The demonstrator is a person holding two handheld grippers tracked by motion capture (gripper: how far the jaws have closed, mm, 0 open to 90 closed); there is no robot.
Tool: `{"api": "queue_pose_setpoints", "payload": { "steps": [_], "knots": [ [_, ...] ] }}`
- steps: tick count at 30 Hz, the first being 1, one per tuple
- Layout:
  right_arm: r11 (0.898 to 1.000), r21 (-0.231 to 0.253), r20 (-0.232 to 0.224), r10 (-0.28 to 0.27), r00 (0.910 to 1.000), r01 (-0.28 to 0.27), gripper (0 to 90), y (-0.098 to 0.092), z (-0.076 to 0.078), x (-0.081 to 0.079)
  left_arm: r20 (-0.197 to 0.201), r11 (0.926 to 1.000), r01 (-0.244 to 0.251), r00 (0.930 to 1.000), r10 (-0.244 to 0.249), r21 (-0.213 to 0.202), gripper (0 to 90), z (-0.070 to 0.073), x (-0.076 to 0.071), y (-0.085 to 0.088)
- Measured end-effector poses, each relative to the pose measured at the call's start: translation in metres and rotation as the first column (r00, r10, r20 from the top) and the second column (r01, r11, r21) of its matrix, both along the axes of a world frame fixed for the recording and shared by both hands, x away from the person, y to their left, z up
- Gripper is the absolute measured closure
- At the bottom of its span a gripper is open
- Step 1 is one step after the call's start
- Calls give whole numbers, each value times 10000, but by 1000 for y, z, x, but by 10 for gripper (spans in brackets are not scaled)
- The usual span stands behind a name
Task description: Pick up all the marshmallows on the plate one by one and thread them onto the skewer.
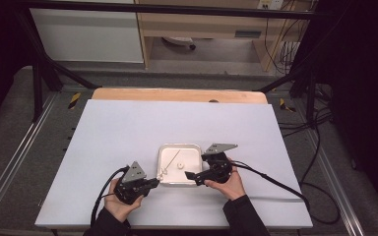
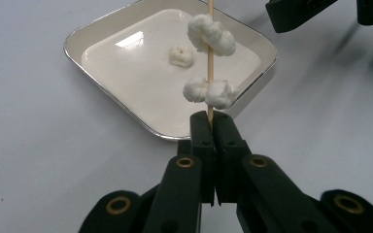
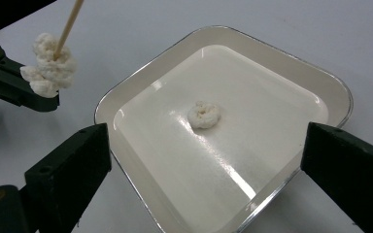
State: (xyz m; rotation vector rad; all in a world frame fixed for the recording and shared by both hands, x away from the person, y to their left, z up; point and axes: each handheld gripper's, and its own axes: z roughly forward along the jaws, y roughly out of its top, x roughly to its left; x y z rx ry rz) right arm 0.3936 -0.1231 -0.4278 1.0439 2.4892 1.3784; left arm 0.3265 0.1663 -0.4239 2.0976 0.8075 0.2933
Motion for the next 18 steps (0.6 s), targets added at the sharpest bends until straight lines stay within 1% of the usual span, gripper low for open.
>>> {"api": "queue_pose_setpoints", "payload": {
  "steps": [2, 6, 12, 15, 16, 18],
  "knots": [
    [9999, 16, -7, -110, 9999, 110, 43, 0, 0, 2, -8, 10000, -15, 10000, 15, 3, 888, 0, 1, 1],
    [9997, -133, 116, -220, 9997, 222, 38, 3, 2, 8, -17, 10000, -73, 10000, 73, -13, 887, 0, 2, 3],
    [9978, -645, 222, -161, 9996, 175, 43, 14, 6, 16, 8, 10000, -68, 10000, 69, -53, 888, 1, 2, 3],
    [9969, -788, 224, -15, 9997, 33, 67, 21, 7, 19, 16, 9999, -84, 10000, 84, -58, 888, 1, 2, 3],
    [9958, -911, 187, 50, 9998, -33, 75, 25, 7, 20, 9, 9999, -96, 10000, 96, -71, 887, 1, 2, 4],
    [9936, -1126, 291, 163, 9994, -129, 112, 30, 6, 22, 11, 9999, -93, 10000, 94, -70, 887, 1, 2, 4]
  ]
}}
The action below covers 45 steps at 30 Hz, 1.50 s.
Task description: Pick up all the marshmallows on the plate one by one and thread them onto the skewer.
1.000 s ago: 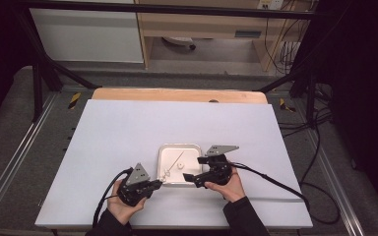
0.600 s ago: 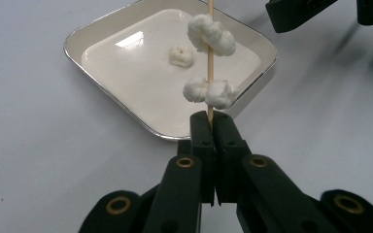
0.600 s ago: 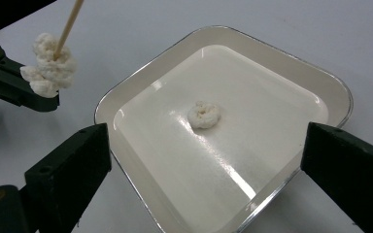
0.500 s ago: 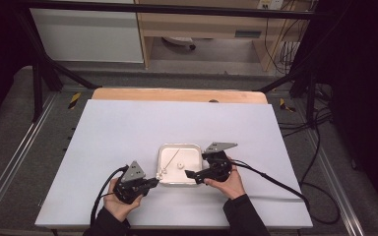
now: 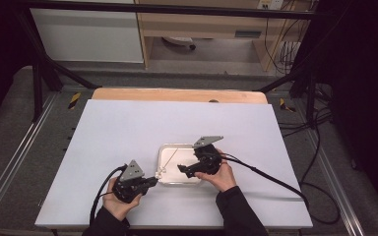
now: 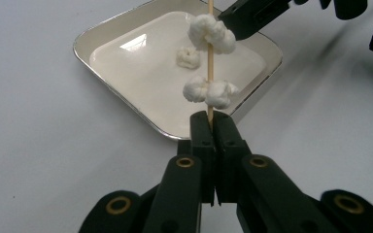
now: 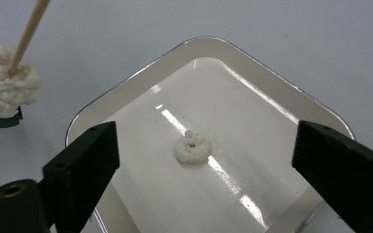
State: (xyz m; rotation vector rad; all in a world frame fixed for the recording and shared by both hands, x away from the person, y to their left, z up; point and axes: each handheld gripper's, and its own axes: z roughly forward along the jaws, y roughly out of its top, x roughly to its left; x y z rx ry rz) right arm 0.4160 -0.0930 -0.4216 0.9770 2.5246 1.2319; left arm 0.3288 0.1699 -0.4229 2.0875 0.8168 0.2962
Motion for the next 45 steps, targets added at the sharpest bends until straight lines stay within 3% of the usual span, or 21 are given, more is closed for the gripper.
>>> {"api": "queue_pose_setpoints", "payload": {
  "steps": [4, 11, 20, 36, 45],
  "knots": [
    [9987, -421, 140, 287, 9995, -281, 176, 10, -4, 5, 9, 10000, 25, 10000, -25, 1, 887, 0, 0, 0],
    [9965, -695, 268, 493, 9984, -473, 356, 15, -17, 10, -17, 10000, 42, 10000, -42, 22, 888, 0, 0, 0],
    [9941, -733, 209, 818, 9964, -801, 522, 18, -23, 12, -24, 9999, 97, 10000, -96, 54, 887, -1, 0, -2],
    [9905, -964, 501, 1027, 9934, -976, 677, 19, -28, 10, -9, 9999, 113, 9999, -113, 53, 887, -1, -1, -3],
    [9958, -482, 355, 789, 9962, -772, 699, 15, -18, 10, 11, 9999, 142, 9999, -142, 55, 887, 0, -1, -3]
  ]
}}
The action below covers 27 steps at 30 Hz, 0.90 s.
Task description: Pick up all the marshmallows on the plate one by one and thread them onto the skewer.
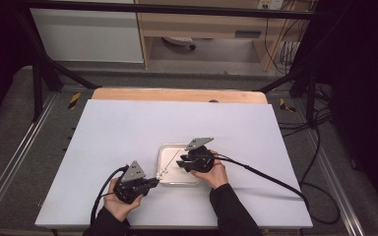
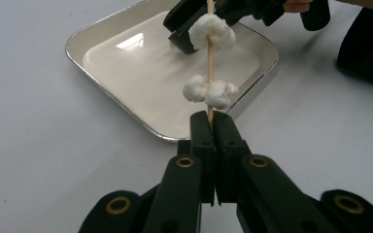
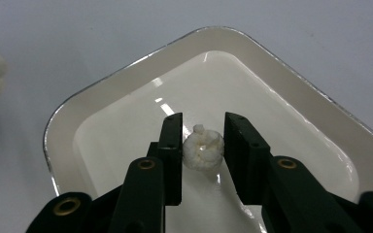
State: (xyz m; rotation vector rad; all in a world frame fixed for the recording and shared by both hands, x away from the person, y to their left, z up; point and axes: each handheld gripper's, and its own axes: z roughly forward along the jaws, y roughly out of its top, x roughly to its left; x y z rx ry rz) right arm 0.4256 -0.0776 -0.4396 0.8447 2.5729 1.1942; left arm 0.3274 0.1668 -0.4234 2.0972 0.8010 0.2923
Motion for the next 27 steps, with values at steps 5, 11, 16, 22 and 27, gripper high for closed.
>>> {"api": "queue_pose_setpoints", "payload": {
  "steps": [5, 11, 16, 22, 27],
  "knots": [
    [9998, 218, -136, -23, 9999, 26, 705, -5, 11, -3, 35, 10000, 22, 10000, -22, -1, 887, 0, 0, 0],
    [9992, 394, -325, -56, 9995, 69, 711, -10, 18, -6, 43, 10000, 28, 10000, -28, 4, 887, 1, -1, -1],
    [9975, 706, -421, 40, 9991, -10, 714, -15, 23, -9, 53, 10000, 52, 10000, -52, -4, 887, 1, -2, -1],
    [9923, 1224, -599, -105, 9981, 178, 717, -27, 28, -12, 77, 9999, 102, 9999, -102, 9, 887, 1, -3, -3],
    [9844, 1734, -698, -192, 9974, 310, 720, -39, 34, -16, 84, 9999, 146, 9999, -146, 6, 887, 1, -3, -3]
  ]
}}
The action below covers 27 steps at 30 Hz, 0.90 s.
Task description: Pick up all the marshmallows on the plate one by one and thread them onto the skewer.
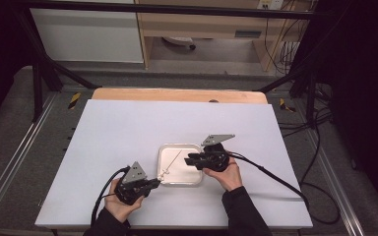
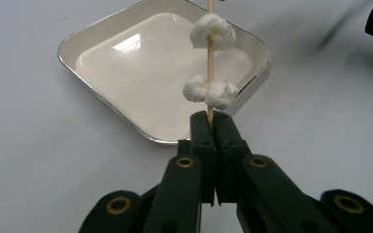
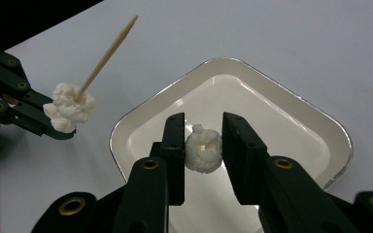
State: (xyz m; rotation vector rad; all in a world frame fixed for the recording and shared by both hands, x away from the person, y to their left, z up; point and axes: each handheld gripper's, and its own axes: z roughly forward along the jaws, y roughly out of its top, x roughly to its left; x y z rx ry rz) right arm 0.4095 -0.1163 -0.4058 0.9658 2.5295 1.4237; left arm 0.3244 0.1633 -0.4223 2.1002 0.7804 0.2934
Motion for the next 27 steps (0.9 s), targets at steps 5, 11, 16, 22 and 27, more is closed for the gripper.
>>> {"api": "queue_pose_setpoints", "payload": {
  "steps": [5, 11, 16, 22, 27],
  "knots": [
    [9990, 445, -77, -68, 9999, 71, 722, -11, 4, -4, -180, 9998, -160, 9997, 163, 118, 887, 1, -3, 0],
    [9956, 919, -187, -146, 9997, 163, 725, -22, 8, -9, -47, 10000, -9, 10000, 9, 95, 888, 1, -3, -2],
    [9919, 1251, -247, -201, 9995, 230, 727, -31, 9, -11, -23, 9999, 33, 10000, -33, 96, 887, 1, -3, -2],
    [9866, 1613, -230, -201, 9995, 235, 729, -39, 14, -14, 61, 9998, 206, 9998, -206, 45, 887, 1, -3, -4],
    [9756, 2183, -228, -182, 9996, 228, 732, -43, 22, -15, 70, 9997, 256, 9996, -256, 55, 888, 1, -3, -5]
  ]
}}
